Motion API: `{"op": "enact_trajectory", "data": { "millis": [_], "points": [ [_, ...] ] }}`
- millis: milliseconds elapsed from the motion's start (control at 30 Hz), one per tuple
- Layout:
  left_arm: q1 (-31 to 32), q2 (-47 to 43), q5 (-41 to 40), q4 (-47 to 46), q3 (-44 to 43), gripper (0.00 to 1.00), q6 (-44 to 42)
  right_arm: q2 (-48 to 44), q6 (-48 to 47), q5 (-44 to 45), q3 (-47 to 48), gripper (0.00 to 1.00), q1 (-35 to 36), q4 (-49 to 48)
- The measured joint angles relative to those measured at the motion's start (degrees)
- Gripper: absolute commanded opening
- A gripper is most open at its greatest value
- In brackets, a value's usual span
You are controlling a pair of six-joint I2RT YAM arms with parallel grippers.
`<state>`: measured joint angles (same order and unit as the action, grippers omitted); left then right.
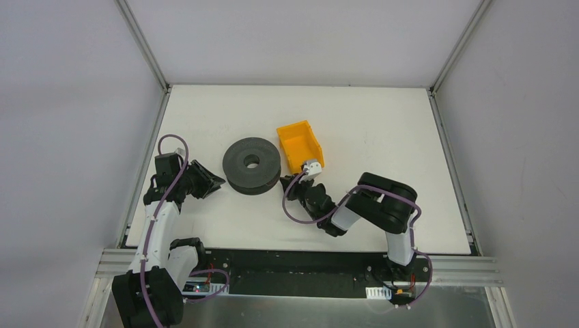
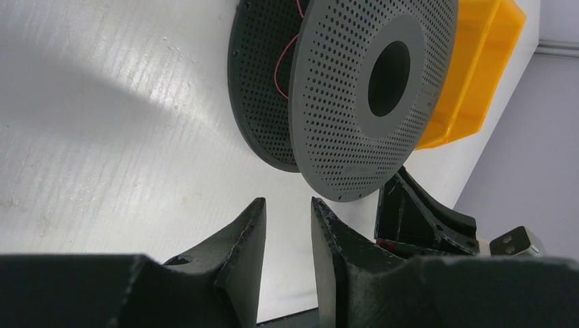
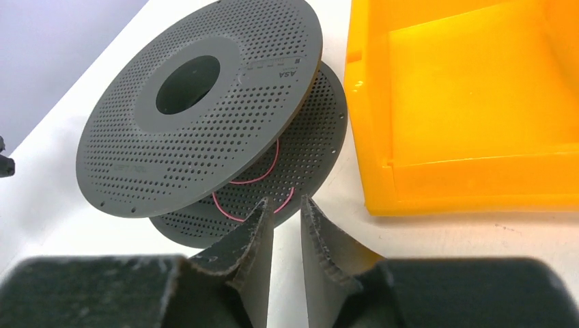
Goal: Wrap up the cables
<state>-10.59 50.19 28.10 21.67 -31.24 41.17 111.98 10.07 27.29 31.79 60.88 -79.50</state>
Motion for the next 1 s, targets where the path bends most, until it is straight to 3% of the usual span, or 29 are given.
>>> {"op": "enact_trajectory", "data": {
  "millis": [333, 1000],
  "points": [
    [0.0, 0.5, -0.7, 0.3, -2.4, 0.3, -2.1, -0.4, 4.1, 0.2, 3.0, 0.13, 0.0, 10.1],
    [0.0, -0.7, -3.0, 1.8, -3.9, 0.31, -6.7, 6.2, 5.9, -0.9, 12.3, 0.03, 0.0, 14.7]
  ]
}}
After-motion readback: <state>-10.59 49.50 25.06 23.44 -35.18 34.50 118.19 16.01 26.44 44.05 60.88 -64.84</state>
